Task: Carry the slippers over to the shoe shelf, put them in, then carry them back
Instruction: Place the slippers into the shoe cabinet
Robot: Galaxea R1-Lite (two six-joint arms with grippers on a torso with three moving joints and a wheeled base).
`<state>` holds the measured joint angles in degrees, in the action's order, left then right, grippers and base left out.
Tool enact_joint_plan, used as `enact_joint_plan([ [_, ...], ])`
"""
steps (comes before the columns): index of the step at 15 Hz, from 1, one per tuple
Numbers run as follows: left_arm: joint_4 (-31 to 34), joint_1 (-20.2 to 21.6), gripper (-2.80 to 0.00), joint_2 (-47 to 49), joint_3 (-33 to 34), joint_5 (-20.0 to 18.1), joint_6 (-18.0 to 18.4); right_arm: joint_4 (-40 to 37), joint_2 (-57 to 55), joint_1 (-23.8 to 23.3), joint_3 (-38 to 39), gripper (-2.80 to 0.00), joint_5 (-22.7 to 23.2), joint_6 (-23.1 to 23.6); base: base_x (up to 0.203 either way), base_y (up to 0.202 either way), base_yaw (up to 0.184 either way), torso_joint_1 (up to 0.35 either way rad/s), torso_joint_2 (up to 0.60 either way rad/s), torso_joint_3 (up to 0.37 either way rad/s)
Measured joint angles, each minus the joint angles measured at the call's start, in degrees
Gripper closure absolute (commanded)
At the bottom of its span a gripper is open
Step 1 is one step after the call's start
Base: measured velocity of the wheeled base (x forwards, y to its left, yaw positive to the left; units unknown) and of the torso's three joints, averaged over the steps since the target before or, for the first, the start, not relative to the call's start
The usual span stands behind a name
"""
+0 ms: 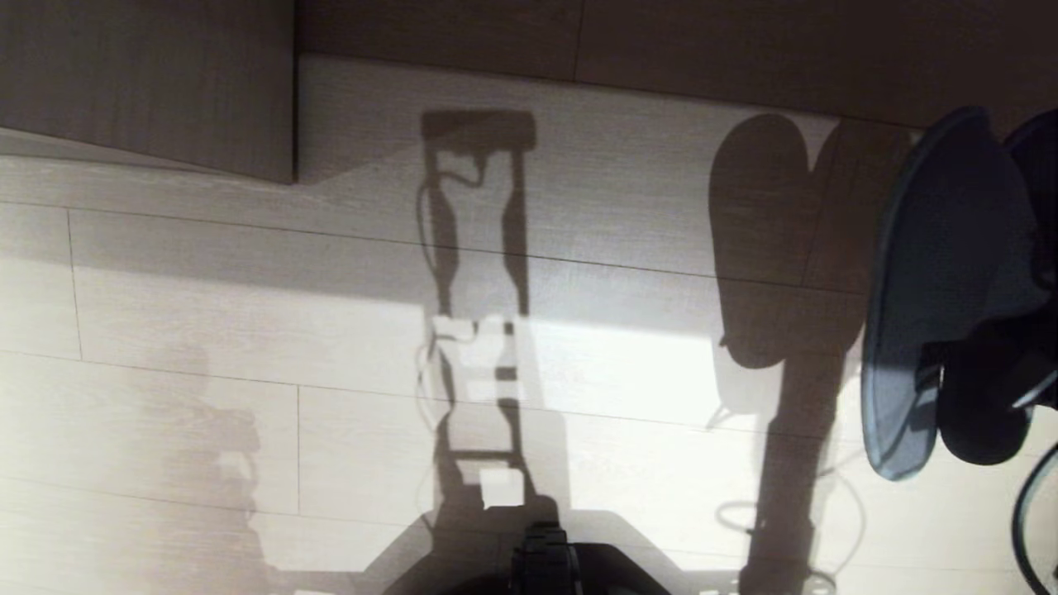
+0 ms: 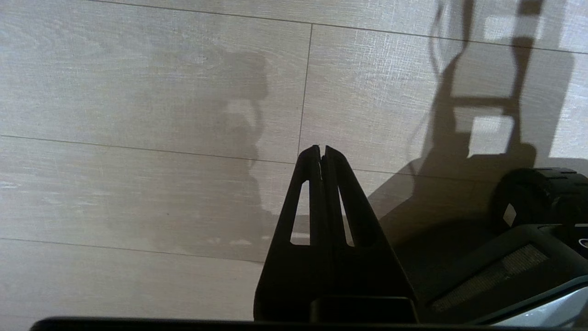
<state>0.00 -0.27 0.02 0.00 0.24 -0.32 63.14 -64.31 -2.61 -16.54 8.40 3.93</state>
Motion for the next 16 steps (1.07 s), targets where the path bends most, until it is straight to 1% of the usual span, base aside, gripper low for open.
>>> enact_joint_plan([
  [2, 0.00, 0.00, 0.00, 0.00, 0.00, 0.00, -0.01, -10.64, 11.70, 0.05, 0.84, 0.00, 0.18, 0.50, 0.000, 0.000, 0.000, 0.000, 0.00, 0.000],
  [6, 0.00, 0.00, 0.00, 0.00, 0.00, 0.00, 0.02, -36.10, 33.59, 0.22, -0.51, 0.00, 0.86, 2.44, 0.000, 0.000, 0.000, 0.000, 0.00, 0.000],
  [8, 0.00, 0.00, 0.00, 0.00, 0.00, -0.06, 0.02, -46.25, 42.58, 0.29, -0.82, 0.00, 2.49, 3.59, 0.000, 0.000, 0.000, 0.000, 0.00, 0.000],
  [9, 0.00, 0.00, 0.00, 0.00, 0.00, -0.06, 0.05, -50.08, 45.86, 0.34, -0.82, 0.00, 3.17, 4.04, 0.000, 0.000, 0.000, 0.000, 0.00, 0.000],
  [10, 0.00, 0.00, 0.00, 0.00, 0.00, -0.09, 0.06, -51.98, 48.54, 0.50, -0.23, 0.00, 3.28, 4.22, 0.000, 0.000, 0.000, 0.000, 0.00, 0.000],
  [16, 0.00, 0.00, 0.00, 0.00, 0.00, -0.09, 0.09, -54.17, 61.23, 1.51, 11.03, 0.00, 3.81, 3.60, 0.000, 0.000, 0.000, 0.000, 0.00, 0.000],
])
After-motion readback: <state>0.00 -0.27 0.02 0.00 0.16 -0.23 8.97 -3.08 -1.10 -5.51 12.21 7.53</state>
